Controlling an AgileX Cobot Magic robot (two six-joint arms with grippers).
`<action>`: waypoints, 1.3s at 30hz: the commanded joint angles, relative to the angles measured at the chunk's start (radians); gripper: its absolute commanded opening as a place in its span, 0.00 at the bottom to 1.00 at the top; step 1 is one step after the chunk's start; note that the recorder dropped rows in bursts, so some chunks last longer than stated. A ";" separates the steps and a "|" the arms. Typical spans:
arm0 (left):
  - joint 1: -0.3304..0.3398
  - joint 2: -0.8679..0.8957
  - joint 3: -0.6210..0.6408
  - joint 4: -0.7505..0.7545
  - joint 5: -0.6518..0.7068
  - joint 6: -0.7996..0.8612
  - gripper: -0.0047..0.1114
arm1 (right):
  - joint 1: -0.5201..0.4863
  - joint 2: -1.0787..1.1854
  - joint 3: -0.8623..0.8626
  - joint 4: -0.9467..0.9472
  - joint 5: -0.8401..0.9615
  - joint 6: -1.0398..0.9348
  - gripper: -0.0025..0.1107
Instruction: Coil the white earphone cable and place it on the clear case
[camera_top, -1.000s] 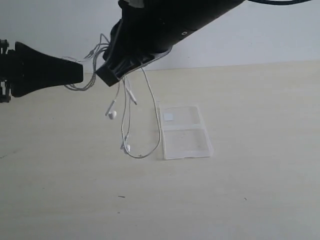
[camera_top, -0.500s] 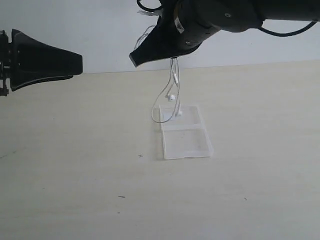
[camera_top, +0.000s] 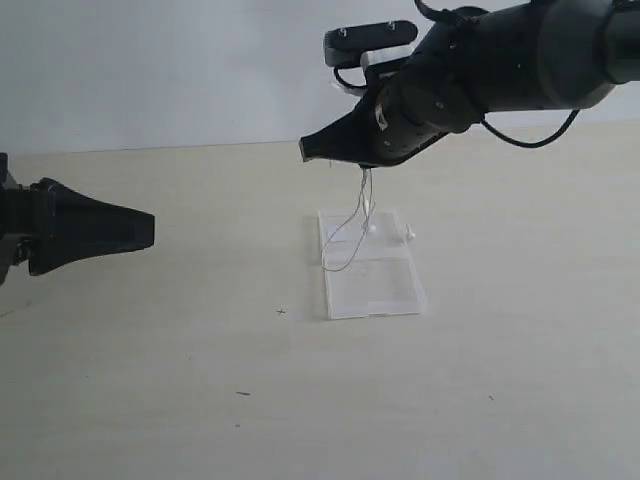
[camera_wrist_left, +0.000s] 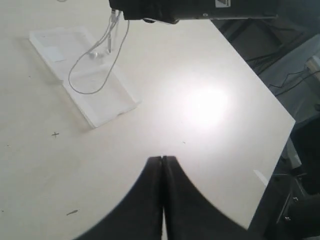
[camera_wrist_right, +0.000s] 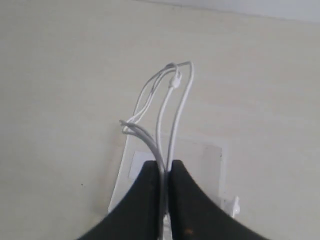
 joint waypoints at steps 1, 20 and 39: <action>0.003 0.000 0.009 -0.009 0.023 0.024 0.04 | -0.006 0.048 -0.001 0.041 -0.001 0.004 0.02; 0.003 0.000 0.009 -0.009 0.054 0.024 0.04 | -0.004 -0.161 -0.072 0.032 0.054 -0.040 0.02; 0.003 0.000 0.009 -0.009 0.054 0.024 0.04 | -0.004 0.057 -0.079 0.277 0.225 -0.273 0.02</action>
